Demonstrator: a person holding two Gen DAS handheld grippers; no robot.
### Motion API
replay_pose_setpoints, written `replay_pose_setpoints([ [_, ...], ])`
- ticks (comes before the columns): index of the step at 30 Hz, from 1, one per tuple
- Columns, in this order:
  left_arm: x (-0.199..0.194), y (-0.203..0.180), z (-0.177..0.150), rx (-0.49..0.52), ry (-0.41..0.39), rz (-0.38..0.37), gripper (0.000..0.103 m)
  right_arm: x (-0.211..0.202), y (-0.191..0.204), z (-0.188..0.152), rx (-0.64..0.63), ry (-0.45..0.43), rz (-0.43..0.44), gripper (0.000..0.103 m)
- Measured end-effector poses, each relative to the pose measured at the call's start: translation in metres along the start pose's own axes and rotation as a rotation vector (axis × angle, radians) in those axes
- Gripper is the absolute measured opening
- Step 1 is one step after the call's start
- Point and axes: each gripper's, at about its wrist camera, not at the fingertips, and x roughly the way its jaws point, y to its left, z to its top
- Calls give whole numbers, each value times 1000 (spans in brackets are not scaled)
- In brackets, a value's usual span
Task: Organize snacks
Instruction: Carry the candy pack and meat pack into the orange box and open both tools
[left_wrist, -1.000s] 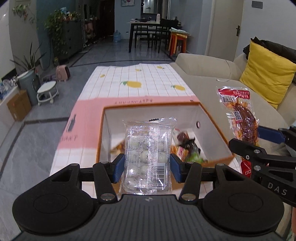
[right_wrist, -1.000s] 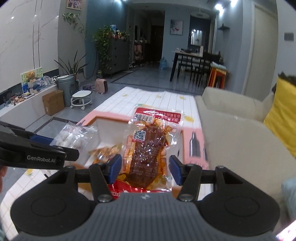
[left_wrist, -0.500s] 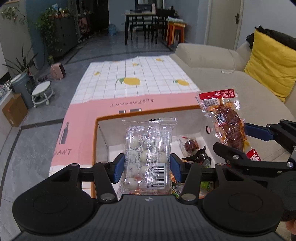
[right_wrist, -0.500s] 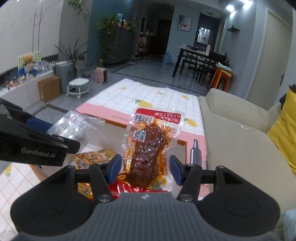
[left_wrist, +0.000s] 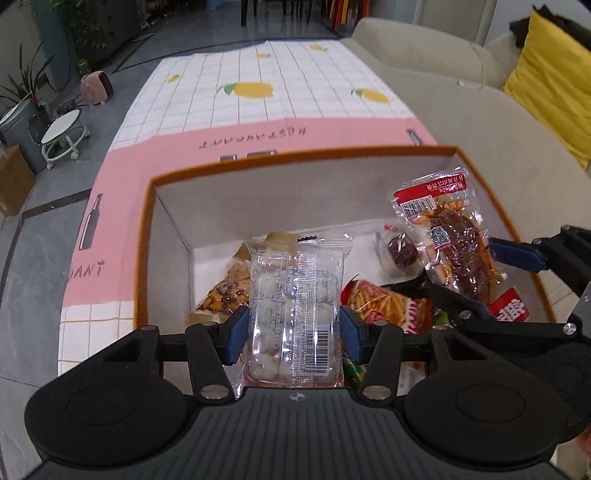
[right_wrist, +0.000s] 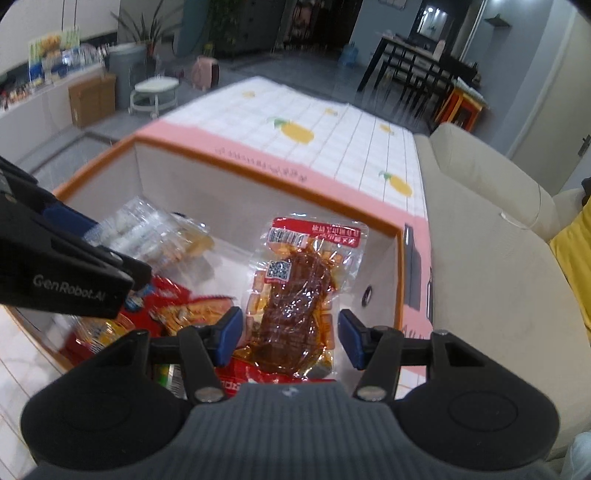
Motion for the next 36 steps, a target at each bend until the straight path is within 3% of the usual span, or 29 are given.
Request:
replay_pose_setpoints([
  [14,38,-3,1,22,95,48,62,43,2,-2,-48,153,4,58],
  [20,39,-5,3,38,101,69,74,48,0,-1,-51,177,1,60],
  [25,30,-7,5,47,76,65,89,45,0,2,-49,163,3,66],
  [29,15,-7,8,63,38,54,90,36,0,7,-65,141,-6,89],
  [36,-31,-7,17,46,-75,78,90,5,-10,20,-22,82,-31,91],
])
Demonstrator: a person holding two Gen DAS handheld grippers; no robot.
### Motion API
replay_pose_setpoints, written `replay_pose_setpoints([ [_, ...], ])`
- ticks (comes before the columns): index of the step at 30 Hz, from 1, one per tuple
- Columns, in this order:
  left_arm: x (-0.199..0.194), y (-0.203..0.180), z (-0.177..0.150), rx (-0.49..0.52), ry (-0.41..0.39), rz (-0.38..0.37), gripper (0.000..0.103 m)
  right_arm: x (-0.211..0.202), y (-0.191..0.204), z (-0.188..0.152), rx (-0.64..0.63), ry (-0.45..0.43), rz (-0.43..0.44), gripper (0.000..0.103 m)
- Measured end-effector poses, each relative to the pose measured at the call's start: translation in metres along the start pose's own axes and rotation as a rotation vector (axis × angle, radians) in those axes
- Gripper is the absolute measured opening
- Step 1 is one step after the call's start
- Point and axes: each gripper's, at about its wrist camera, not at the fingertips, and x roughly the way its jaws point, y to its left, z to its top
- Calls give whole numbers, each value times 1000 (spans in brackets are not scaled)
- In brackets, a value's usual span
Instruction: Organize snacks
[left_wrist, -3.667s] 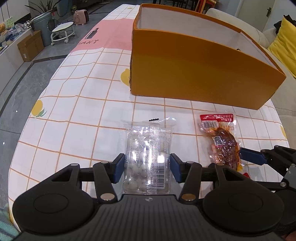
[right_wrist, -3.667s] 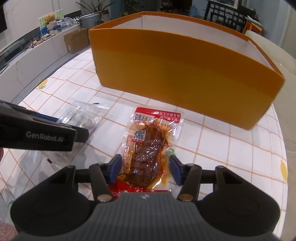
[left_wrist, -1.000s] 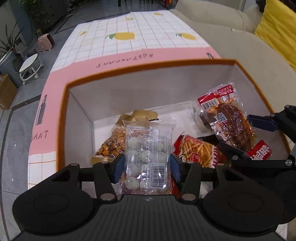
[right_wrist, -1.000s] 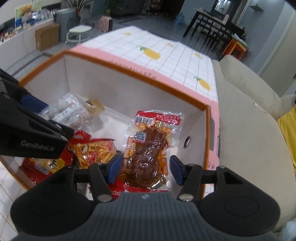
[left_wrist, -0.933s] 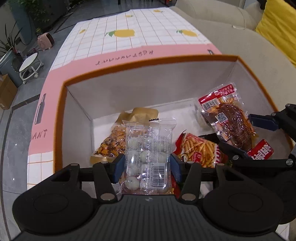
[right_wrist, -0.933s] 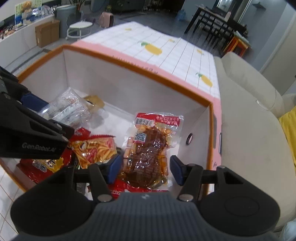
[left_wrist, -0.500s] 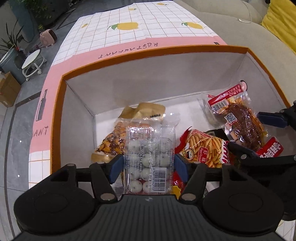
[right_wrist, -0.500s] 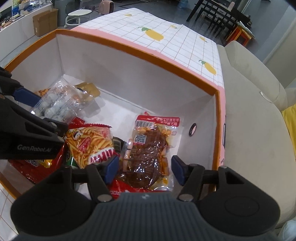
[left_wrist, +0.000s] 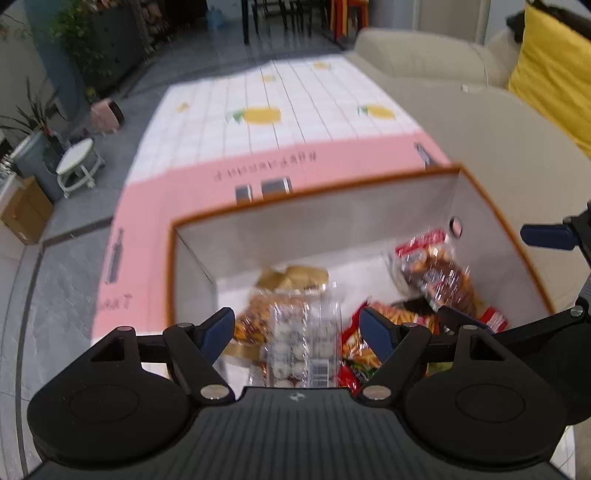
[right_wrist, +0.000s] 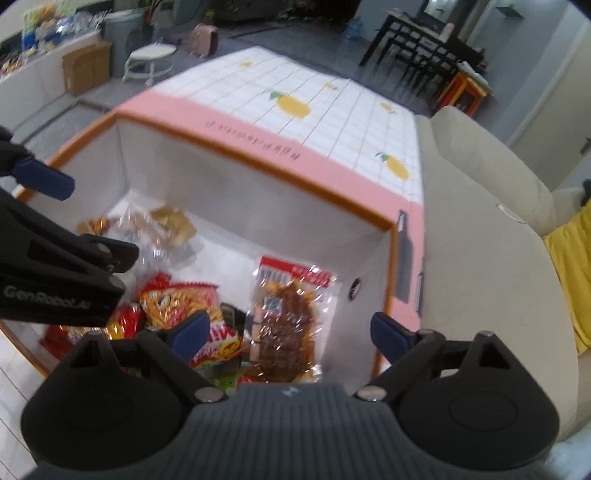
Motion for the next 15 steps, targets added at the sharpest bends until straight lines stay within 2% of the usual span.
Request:
replay_pose_setpoints([
  [8,-72,-3,-3,1,-200,37,90,-71,-15,2,95,-193,-45,93],
  [15,-133,-6,-30,-12,-394,81,90,-131,-22,-21,155,-332,-48,94],
])
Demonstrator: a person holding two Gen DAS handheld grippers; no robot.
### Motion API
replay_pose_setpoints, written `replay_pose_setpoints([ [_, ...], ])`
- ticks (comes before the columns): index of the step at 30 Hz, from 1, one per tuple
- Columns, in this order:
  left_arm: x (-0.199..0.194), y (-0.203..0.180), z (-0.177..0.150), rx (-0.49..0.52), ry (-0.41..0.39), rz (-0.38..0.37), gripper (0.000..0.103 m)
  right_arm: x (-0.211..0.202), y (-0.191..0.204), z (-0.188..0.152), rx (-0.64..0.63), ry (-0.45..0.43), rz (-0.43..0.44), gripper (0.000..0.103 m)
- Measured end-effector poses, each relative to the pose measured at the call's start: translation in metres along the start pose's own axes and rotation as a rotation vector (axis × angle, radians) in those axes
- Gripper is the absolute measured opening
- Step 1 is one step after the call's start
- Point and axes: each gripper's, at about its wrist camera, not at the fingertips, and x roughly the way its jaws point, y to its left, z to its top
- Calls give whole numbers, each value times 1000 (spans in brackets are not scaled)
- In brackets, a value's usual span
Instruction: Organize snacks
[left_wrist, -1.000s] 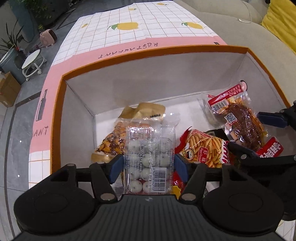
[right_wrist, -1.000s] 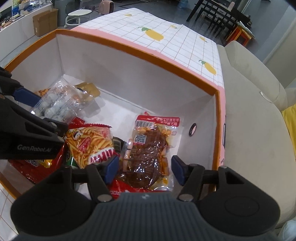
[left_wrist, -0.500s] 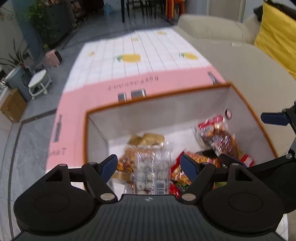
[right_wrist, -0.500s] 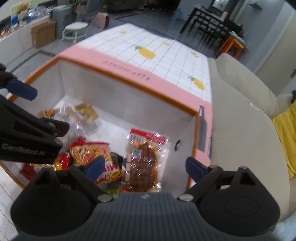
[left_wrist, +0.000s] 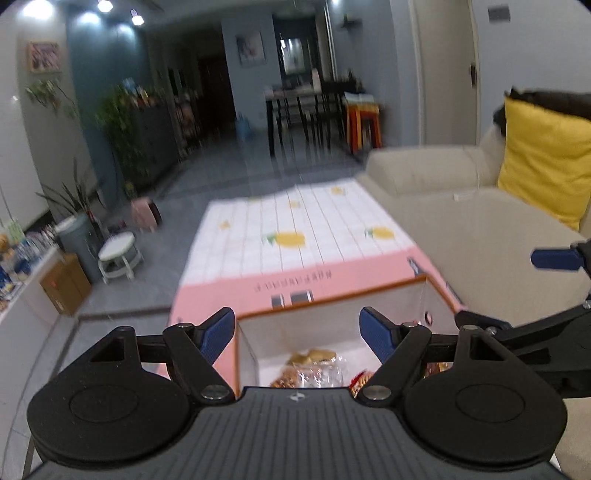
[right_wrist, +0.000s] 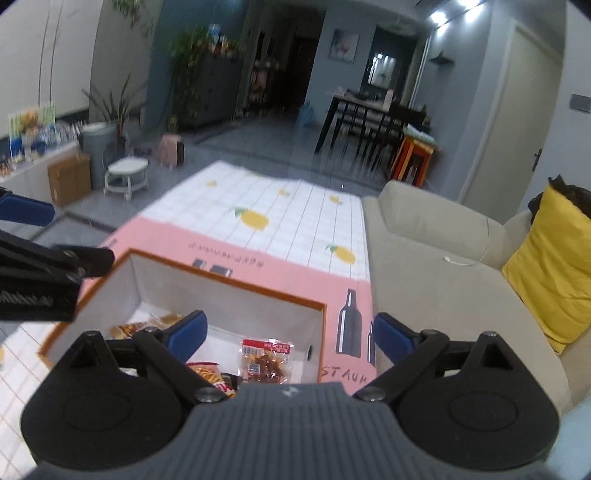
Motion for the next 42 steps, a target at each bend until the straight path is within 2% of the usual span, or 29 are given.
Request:
replay_pose_setpoints([
  [4,-32,3,-15,-15,-71,26,91,-35,-3,-17,39,-59,22,94],
  [10,-66,0,-40,-40,-131,90,91,-84,2,-49,67,-150,50,94],
  [15,-82,-2,-60,-49,-146,129,91,-118,6,-69,132,-189,60,94],
  [21,-83,-9,-85,-63,-76,86,91,-138,17,-89,166,-189,61,94],
  [27,-73,-6,-101,-109,-5,55,91,-138,32,-111,127,-183,29,95],
  [35,-51,-13,-122,-74,105,70,91,-112,35,-130,151,-71,47,96],
  [42,-45,-17,-132,-64,151,70,91,-99,33,-138,173,-23,45,97],
])
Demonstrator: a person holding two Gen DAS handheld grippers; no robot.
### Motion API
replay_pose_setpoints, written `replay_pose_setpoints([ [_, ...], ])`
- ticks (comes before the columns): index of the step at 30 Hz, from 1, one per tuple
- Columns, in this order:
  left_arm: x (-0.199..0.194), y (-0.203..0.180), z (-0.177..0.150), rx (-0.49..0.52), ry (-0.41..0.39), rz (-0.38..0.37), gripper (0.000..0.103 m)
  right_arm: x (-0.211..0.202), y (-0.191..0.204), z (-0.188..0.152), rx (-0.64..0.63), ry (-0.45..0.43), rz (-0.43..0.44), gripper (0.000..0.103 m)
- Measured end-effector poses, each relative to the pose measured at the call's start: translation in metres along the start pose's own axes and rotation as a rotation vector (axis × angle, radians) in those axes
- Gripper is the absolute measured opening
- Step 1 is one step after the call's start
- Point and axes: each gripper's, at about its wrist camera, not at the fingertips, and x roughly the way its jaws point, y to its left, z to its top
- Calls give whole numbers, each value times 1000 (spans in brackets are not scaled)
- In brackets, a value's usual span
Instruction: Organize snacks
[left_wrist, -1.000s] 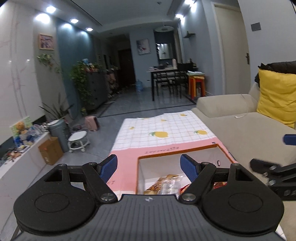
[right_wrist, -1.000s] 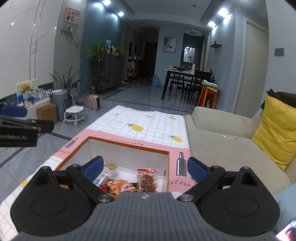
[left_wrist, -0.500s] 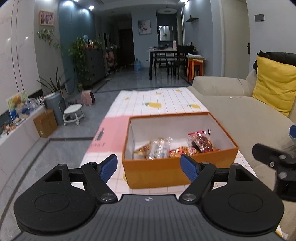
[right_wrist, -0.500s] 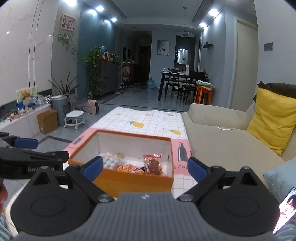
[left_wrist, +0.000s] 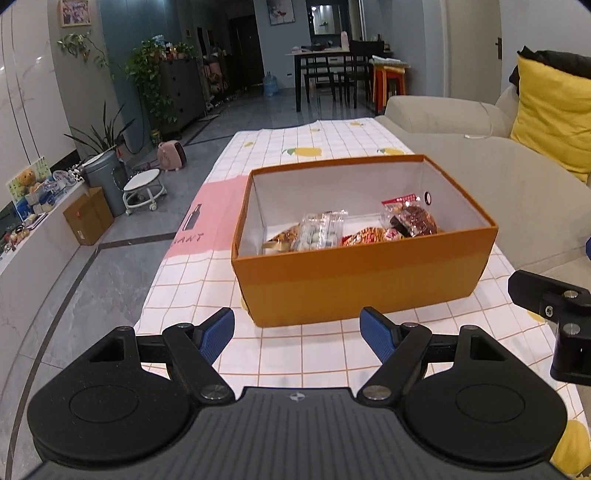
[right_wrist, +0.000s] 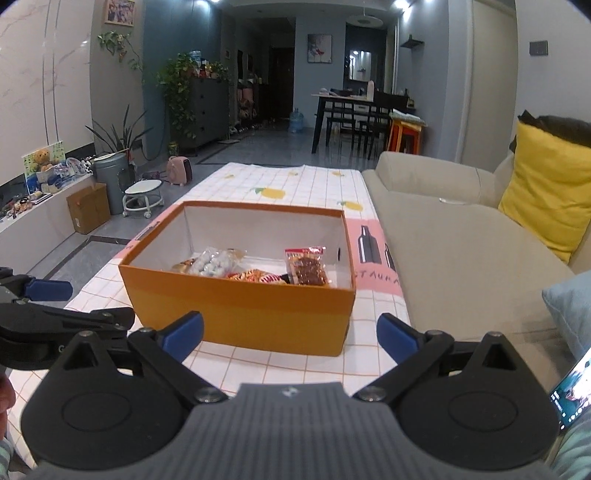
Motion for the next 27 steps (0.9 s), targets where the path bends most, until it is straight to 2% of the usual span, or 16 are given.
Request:
replay_pose_setpoints([
  [6,5,1,-2,-2,13,3,91,7,0,-4,12,24,11,97],
  [27,4,0,2,-3,8,1,91,5,4,-3,-2,16,18,98],
])
